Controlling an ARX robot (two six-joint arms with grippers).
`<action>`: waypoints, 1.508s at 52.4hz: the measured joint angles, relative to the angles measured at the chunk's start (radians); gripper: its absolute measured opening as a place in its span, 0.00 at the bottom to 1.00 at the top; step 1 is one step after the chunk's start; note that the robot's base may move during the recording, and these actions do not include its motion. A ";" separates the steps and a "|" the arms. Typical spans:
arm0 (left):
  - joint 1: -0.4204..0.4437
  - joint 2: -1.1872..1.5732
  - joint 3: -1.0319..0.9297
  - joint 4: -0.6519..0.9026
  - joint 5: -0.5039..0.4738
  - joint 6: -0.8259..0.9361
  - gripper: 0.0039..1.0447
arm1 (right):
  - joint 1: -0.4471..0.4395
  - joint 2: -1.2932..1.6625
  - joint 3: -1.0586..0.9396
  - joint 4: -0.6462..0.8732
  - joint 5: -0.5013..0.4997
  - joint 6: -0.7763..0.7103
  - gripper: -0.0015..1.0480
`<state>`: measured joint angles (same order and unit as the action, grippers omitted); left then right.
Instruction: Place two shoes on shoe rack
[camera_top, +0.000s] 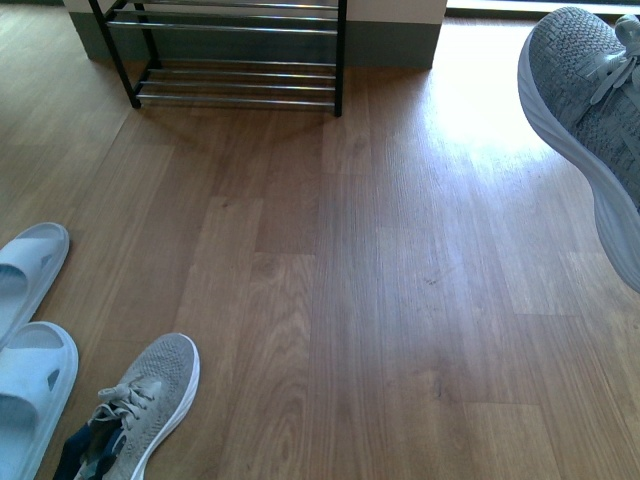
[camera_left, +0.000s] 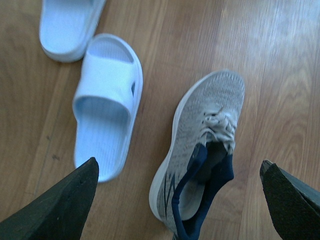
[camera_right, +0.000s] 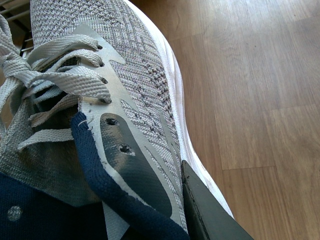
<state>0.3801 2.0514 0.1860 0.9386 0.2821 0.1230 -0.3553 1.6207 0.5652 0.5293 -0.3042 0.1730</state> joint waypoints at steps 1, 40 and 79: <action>0.001 0.020 0.004 0.005 0.006 0.007 0.91 | 0.000 0.000 0.000 0.000 0.000 0.000 0.01; -0.049 0.706 0.367 -0.019 0.050 0.138 0.91 | 0.000 0.000 0.000 0.000 0.000 0.000 0.01; -0.134 0.801 0.510 -0.103 0.000 0.094 0.55 | 0.000 0.000 0.000 0.000 0.001 0.000 0.01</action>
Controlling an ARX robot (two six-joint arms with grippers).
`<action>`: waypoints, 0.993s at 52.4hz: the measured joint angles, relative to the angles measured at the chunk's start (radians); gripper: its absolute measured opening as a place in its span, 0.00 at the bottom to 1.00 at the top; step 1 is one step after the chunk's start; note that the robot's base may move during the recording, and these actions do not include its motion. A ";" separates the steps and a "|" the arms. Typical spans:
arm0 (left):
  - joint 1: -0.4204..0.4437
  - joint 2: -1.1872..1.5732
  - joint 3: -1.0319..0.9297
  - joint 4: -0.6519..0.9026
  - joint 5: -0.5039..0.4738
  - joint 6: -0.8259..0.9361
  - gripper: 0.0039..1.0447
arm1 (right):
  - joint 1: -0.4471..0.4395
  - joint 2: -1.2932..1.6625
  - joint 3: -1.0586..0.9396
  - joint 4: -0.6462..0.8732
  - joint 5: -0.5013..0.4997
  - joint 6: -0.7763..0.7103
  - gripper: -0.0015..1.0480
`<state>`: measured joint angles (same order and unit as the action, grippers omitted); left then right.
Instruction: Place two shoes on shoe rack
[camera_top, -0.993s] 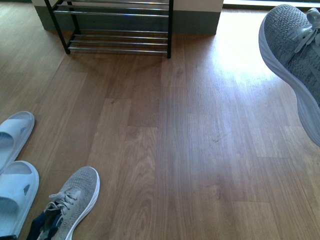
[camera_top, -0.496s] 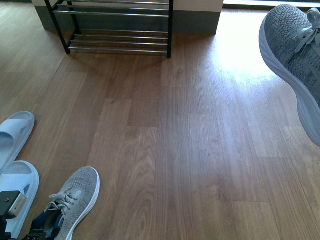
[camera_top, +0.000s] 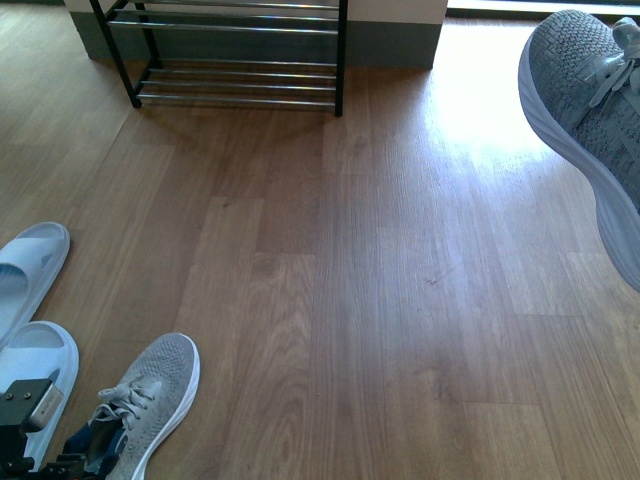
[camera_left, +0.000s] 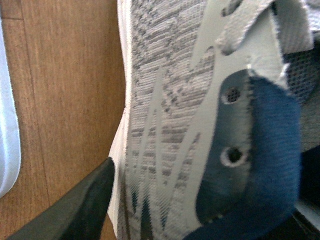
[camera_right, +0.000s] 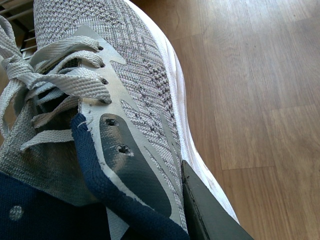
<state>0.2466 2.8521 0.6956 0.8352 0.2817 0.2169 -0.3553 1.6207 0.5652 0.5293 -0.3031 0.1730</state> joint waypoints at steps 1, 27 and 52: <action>0.000 -0.003 0.000 0.000 -0.004 -0.001 0.51 | 0.000 0.000 0.000 0.000 0.000 0.000 0.01; -0.050 -0.003 0.016 0.078 -0.023 -0.109 0.01 | 0.000 0.000 0.000 0.000 -0.002 0.000 0.01; -0.011 -0.159 -0.190 0.415 -0.047 -0.177 0.01 | 0.000 0.000 0.000 0.000 -0.003 0.000 0.01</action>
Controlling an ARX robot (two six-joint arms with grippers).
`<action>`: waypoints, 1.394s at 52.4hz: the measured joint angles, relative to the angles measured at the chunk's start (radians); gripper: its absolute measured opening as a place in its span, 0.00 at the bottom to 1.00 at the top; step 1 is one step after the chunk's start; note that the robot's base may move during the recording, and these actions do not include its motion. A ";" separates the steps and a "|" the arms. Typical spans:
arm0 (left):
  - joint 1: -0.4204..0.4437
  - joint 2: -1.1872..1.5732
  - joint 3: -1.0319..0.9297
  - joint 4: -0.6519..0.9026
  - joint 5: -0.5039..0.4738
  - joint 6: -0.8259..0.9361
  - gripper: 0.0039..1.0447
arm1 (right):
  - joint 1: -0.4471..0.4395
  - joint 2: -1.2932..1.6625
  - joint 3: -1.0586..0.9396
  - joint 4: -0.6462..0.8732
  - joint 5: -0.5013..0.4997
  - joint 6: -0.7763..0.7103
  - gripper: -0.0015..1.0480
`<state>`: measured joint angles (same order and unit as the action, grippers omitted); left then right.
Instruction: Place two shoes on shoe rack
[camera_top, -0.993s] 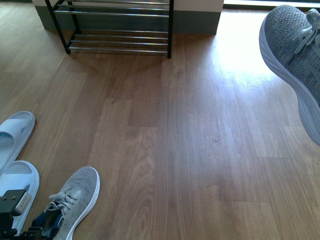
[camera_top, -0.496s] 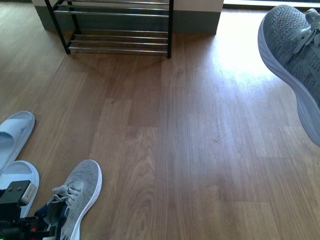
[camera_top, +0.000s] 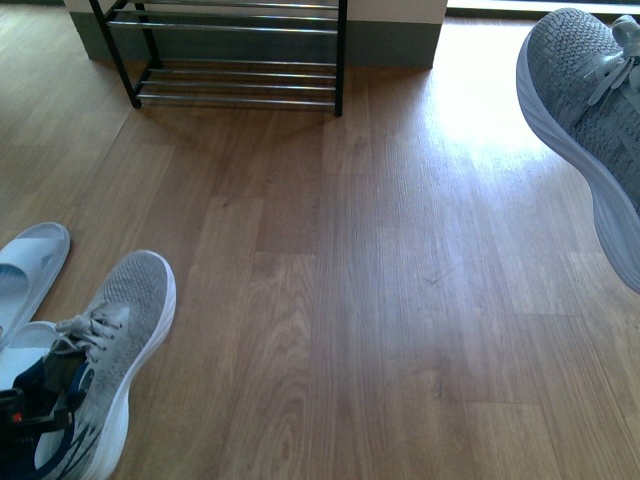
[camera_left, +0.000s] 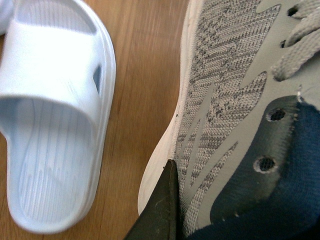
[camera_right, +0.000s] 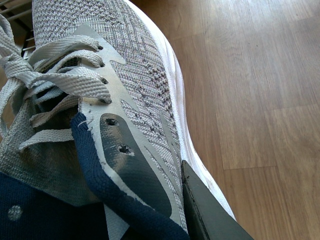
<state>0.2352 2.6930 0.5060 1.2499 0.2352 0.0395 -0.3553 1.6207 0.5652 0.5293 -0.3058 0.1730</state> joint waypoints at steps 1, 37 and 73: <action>0.000 0.008 0.000 0.031 -0.002 -0.005 0.01 | 0.000 0.000 0.000 0.000 -0.001 0.000 0.01; -0.063 -2.226 -0.171 -1.634 -0.222 -0.002 0.01 | 0.000 0.000 0.000 0.000 0.002 0.003 0.01; -0.394 -2.311 -0.018 -1.778 -0.516 -0.045 0.01 | 0.000 0.000 0.000 0.000 0.002 0.003 0.01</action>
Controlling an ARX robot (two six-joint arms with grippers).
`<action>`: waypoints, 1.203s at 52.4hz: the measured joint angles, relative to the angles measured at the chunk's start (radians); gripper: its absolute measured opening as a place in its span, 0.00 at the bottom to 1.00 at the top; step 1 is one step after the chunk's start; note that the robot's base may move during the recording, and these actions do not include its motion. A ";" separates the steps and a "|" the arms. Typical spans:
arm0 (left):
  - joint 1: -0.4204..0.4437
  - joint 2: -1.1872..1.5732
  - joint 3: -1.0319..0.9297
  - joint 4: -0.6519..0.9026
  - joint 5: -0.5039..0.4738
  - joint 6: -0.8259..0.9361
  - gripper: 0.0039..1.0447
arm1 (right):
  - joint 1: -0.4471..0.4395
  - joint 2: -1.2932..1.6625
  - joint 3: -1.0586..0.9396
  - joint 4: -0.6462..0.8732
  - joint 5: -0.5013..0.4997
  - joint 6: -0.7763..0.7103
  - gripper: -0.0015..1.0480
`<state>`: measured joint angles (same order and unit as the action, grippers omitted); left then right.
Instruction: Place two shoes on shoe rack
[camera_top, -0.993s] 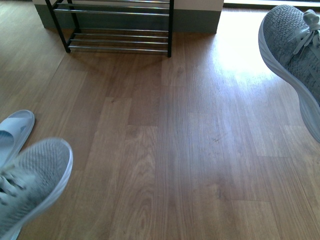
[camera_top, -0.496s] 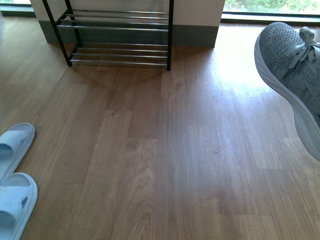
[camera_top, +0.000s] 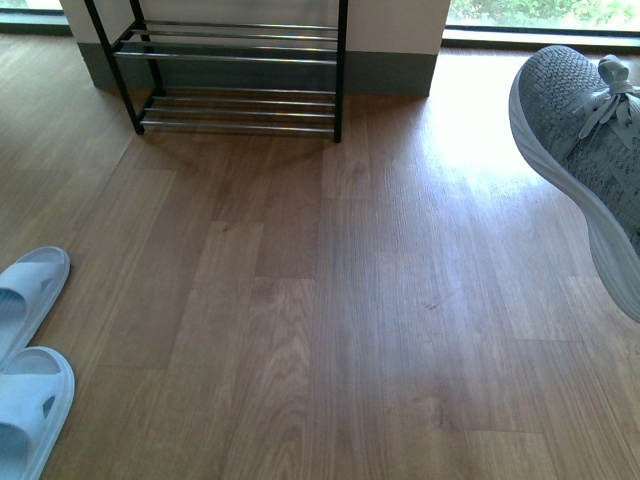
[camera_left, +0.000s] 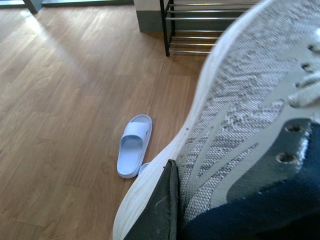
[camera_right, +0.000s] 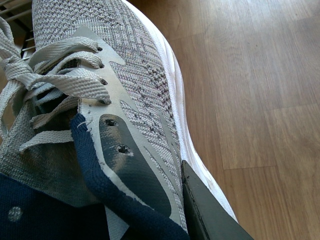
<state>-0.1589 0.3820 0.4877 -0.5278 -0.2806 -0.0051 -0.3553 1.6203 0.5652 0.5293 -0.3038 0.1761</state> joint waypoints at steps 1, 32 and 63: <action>0.000 0.000 0.000 0.000 0.000 0.000 0.01 | 0.000 0.000 0.000 0.000 0.000 0.000 0.01; -0.003 0.000 0.000 0.000 0.000 0.001 0.01 | 0.000 0.000 0.000 0.000 0.000 0.000 0.01; -0.003 0.000 0.000 0.000 0.000 0.001 0.01 | 0.000 0.000 0.000 0.000 0.000 0.000 0.01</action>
<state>-0.1619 0.3824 0.4877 -0.5282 -0.2806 -0.0044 -0.3553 1.6203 0.5652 0.5293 -0.3035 0.1761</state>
